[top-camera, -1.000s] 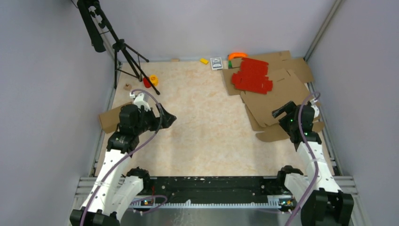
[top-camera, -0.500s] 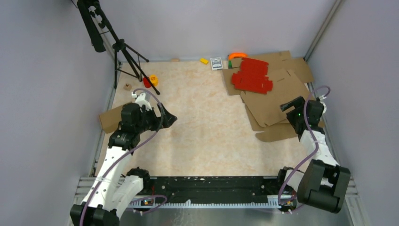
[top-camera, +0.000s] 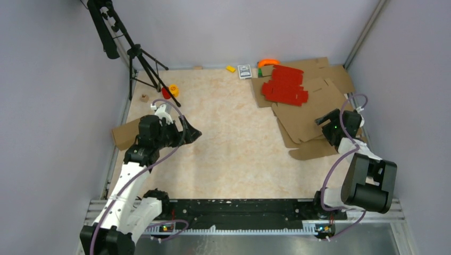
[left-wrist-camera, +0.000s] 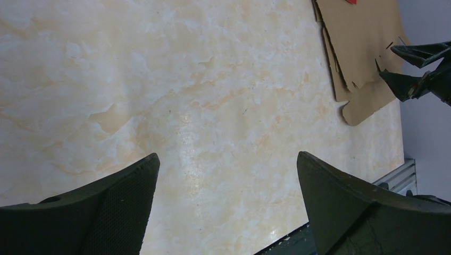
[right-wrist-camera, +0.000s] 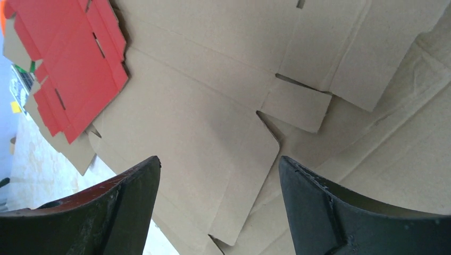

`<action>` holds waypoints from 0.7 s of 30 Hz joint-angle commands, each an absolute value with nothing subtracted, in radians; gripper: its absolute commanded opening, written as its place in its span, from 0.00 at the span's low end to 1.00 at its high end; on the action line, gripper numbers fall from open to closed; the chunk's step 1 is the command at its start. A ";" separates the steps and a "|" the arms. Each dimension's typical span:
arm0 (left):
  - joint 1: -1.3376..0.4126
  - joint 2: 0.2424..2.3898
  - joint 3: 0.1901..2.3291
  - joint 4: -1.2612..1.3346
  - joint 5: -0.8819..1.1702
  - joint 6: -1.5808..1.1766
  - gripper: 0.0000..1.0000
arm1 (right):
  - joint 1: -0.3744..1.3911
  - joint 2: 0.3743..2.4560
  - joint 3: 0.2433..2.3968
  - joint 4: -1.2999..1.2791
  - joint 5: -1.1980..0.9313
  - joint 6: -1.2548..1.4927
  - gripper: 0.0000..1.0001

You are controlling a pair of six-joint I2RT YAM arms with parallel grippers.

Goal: Fold the paper box

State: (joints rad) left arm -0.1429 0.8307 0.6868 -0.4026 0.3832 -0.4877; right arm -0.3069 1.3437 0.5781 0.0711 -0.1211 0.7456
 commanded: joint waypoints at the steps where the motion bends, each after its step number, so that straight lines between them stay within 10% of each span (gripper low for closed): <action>1: -0.140 0.841 0.736 -0.357 0.406 -0.486 0.99 | -0.323 1.361 0.574 0.170 -0.118 0.764 0.80; 21: -0.139 0.846 0.722 -0.361 0.397 -0.480 0.99 | -0.325 1.351 0.548 0.089 -0.027 0.821 0.76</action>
